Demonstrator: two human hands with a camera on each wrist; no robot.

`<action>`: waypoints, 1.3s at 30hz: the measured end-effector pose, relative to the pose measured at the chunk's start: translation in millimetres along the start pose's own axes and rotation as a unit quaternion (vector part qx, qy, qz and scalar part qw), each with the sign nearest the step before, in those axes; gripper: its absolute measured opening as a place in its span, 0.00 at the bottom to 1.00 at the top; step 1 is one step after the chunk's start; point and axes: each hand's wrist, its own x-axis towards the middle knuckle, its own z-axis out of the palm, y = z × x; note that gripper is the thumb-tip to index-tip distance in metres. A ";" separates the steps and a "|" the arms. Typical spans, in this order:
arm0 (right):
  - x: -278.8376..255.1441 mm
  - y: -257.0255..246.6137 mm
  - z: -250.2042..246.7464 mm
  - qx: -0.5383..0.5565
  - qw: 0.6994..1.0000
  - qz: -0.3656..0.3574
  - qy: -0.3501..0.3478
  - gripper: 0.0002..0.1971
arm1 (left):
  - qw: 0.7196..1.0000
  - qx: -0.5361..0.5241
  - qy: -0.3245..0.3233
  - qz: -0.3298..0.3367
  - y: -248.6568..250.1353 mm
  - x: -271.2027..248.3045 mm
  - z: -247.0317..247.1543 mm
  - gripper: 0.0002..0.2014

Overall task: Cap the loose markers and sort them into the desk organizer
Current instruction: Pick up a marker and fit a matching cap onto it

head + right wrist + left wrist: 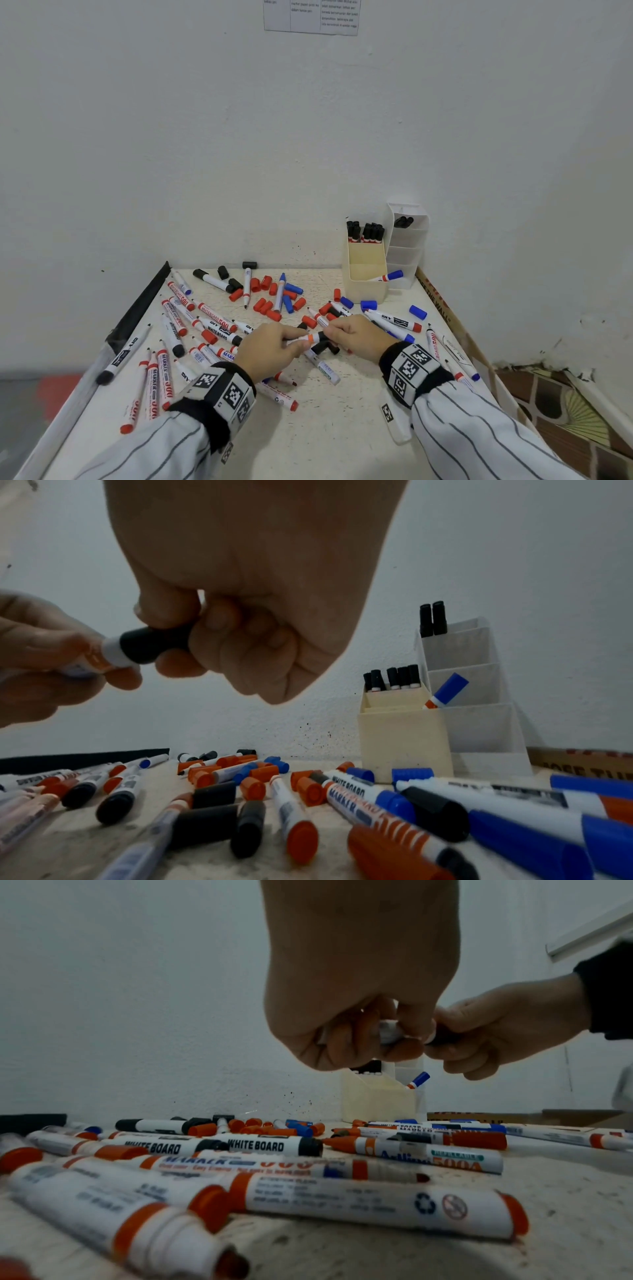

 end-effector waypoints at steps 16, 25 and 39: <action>-40.8 30.3 -101.1 0.020 0.986 0.084 0.145 0.04 | 0.986 -0.160 -0.024 0.025 79.9 51.8 58.5 0.23; -81.7 85.1 -136.0 0.036 0.909 0.165 0.380 0.03 | 0.982 0.000 -0.144 0.119 134.8 71.4 139.9 0.22; -73.4 108.1 -151.0 0.034 0.889 0.106 0.443 0.04 | 0.890 0.259 -0.186 0.327 141.8 86.2 152.3 0.17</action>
